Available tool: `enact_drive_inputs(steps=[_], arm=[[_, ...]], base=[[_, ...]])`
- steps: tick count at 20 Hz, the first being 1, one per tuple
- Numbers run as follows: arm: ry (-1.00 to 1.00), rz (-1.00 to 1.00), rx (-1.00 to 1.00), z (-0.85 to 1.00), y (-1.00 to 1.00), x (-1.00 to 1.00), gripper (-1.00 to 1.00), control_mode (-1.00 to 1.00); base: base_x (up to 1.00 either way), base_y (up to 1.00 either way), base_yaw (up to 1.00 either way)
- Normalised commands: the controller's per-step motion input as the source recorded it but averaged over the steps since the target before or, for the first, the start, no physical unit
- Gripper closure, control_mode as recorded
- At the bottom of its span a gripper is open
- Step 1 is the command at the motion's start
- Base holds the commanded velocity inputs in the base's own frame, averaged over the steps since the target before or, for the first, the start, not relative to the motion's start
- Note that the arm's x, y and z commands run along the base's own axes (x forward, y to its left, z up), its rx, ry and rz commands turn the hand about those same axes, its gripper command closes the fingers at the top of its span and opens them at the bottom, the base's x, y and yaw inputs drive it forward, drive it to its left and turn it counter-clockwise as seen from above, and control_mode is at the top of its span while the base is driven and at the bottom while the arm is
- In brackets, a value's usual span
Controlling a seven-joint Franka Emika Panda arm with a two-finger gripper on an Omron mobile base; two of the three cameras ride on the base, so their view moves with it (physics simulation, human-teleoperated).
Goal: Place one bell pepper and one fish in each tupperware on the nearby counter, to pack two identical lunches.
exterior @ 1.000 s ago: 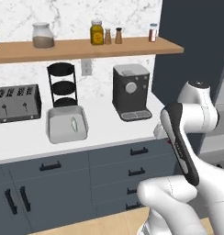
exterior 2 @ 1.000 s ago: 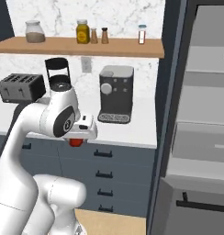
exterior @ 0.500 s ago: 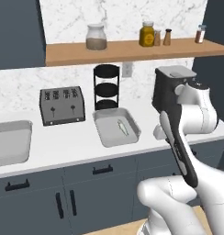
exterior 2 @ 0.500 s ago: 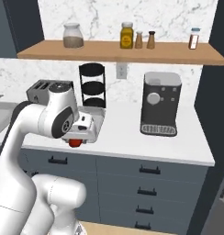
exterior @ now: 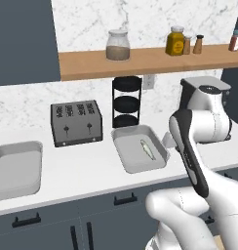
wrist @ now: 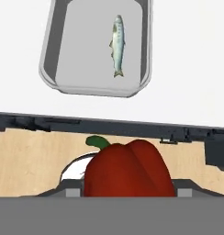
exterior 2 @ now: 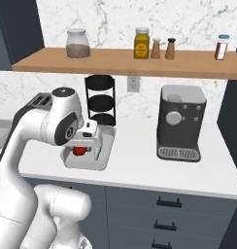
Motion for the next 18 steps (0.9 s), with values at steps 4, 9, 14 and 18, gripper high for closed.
enact_drive_inputs(steps=[4,9,14,18], arm=[[0.00,-0.01,0.00,-0.01,0.16,0.41,1.00,-1.00],[0.00,-0.01,0.00,-0.08,0.51,0.97,1.00,-1.00],[0.00,0.00,0.01,-0.67,0.39,0.98,1.00,-1.00],[0.04,-0.01,0.00,-0.95,0.42,1.00,1.00,-1.00]], base=[[0.31,0.14,-0.02],[0.00,0.00,0.00],[0.00,0.00,0.00],[0.00,0.00,0.00]])
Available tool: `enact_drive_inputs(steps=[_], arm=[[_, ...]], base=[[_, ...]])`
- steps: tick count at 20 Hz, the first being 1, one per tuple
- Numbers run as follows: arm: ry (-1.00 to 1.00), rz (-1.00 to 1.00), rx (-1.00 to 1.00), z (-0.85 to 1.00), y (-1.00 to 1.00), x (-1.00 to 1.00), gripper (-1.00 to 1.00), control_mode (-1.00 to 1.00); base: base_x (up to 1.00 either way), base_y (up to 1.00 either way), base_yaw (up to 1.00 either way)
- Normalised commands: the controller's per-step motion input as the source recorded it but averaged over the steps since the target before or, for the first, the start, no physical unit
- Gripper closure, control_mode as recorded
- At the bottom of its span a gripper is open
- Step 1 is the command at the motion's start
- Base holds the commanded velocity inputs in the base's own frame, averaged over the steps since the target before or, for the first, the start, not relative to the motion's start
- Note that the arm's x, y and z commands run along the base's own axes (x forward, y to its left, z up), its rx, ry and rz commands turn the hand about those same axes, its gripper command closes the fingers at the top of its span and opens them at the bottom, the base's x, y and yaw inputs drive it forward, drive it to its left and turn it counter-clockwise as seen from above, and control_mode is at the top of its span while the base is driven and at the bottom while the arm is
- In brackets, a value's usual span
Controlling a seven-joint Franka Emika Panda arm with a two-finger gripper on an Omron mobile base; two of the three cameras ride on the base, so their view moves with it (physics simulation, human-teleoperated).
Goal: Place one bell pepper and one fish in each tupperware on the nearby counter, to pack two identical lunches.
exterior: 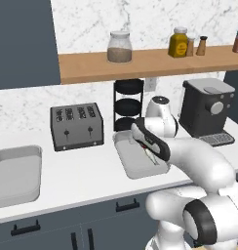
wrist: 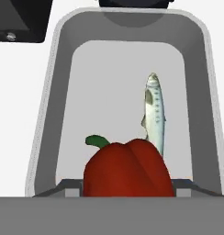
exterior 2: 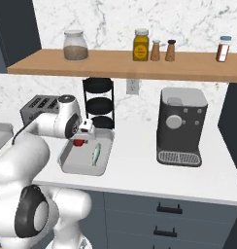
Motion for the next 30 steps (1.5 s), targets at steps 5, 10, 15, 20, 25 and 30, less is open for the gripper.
enact_drive_inputs(steps=[5,10,15,20,25,30], arm=[[0.18,-0.04,0.00,-0.85,0.21,1.00,1.00,-1.00],[0.20,-0.01,0.00,-0.28,-0.02,0.50,1.00,-1.00],[0.11,0.00,0.00,-0.22,-0.02,0.12,1.00,-1.00],[0.00,0.00,0.00,-0.07,0.00,0.00,-1.00,-1.00],[0.00,0.00,0.00,0.01,0.00,0.00,-1.00,-1.00],[0.00,0.00,-0.02,0.12,0.00,0.00,-1.00,-1.00]], base=[[0.00,0.00,0.00],[0.00,0.00,0.00],[0.00,0.00,0.00],[0.00,0.00,0.00],[0.00,0.00,0.00],[0.00,0.00,0.00]])
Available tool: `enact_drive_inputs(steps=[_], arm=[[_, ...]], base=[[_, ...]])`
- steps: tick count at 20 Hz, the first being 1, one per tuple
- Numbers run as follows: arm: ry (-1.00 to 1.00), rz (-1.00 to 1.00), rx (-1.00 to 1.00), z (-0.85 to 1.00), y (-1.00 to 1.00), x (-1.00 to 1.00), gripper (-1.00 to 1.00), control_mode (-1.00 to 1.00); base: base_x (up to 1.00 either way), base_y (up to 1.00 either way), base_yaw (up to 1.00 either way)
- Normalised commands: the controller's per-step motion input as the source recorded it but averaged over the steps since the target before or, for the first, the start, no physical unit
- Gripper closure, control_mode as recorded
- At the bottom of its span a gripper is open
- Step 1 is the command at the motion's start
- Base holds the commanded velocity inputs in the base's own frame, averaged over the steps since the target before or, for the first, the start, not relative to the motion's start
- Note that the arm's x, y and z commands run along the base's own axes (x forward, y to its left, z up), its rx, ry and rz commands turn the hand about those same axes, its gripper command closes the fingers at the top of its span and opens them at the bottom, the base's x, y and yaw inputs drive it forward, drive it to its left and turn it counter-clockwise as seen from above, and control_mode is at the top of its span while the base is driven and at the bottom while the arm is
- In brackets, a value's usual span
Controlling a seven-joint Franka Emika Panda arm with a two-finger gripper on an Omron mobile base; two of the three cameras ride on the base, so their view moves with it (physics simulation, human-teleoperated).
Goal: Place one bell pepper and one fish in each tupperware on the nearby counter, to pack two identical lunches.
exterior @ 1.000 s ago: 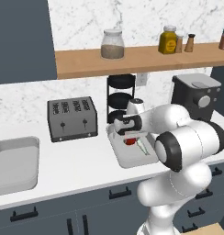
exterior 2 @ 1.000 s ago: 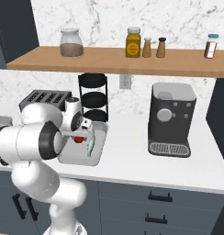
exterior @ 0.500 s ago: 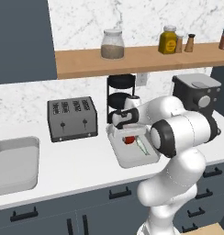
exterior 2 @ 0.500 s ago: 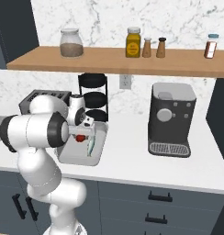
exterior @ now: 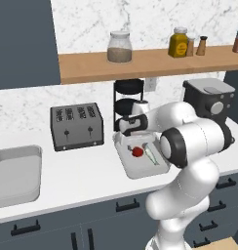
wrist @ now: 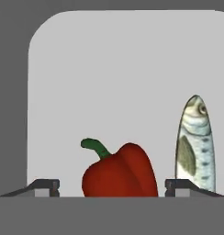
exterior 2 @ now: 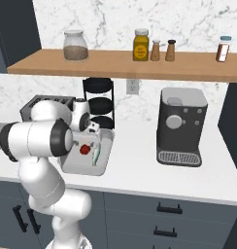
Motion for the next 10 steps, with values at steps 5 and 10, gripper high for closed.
enact_drive_inputs(steps=[5,10], arm=[[0.00,-0.02,-0.03,0.46,-0.03,-0.22,-1.00,-1.00],[0.00,-0.02,0.00,0.66,-0.13,-0.97,-1.00,-1.00]], base=[[0.00,0.00,0.00],[0.00,0.00,0.00]])
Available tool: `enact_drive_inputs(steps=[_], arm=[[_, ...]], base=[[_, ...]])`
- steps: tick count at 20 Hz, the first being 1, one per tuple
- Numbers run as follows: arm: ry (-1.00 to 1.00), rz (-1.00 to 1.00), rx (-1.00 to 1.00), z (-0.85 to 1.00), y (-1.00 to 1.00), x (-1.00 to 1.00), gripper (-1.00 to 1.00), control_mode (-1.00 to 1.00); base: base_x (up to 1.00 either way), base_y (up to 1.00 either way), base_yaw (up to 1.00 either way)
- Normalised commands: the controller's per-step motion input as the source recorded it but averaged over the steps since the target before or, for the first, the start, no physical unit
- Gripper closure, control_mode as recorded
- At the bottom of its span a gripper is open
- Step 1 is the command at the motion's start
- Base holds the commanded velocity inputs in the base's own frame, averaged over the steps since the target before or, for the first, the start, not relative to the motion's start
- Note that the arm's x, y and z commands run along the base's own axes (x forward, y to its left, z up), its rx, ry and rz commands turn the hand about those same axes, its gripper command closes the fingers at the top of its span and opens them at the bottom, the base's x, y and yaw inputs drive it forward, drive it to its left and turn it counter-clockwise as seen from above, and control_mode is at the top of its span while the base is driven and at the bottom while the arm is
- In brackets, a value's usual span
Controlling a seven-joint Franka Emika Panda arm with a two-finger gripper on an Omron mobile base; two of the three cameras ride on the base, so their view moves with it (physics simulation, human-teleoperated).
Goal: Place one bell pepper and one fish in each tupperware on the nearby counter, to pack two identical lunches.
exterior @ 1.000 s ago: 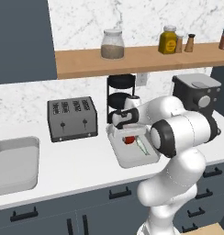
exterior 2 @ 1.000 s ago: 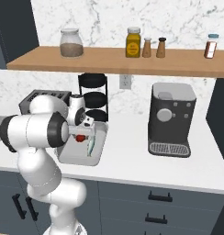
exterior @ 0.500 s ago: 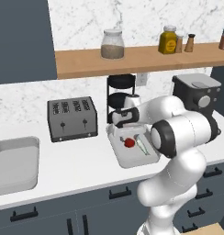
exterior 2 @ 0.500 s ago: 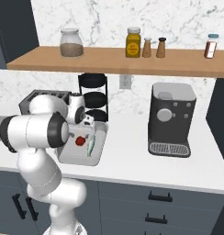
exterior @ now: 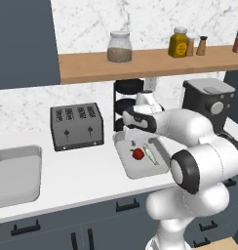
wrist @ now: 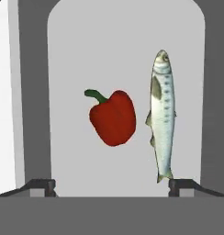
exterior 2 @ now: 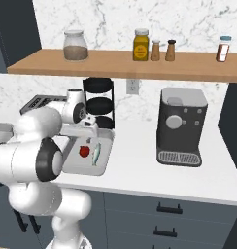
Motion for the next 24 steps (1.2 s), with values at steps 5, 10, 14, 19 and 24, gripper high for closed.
enact_drive_inputs(steps=[5,10,14,19,24], arm=[[-0.05,-0.02,0.02,0.36,-0.46,-1.00,-1.00,-1.00],[-0.04,-0.01,0.03,0.30,-0.46,-1.00,-1.00,-1.00],[-0.20,0.07,0.00,0.90,-0.03,-1.00,-1.00,-1.00],[-0.18,0.11,0.00,1.00,0.00,-1.00,-1.00,-1.00],[-0.22,0.05,0.00,0.58,0.05,-0.99,-1.00,-1.00]], base=[[0.00,0.00,0.00],[0.00,0.00,0.00],[0.00,0.00,0.00],[0.00,0.00,0.00],[0.00,0.00,0.00]])
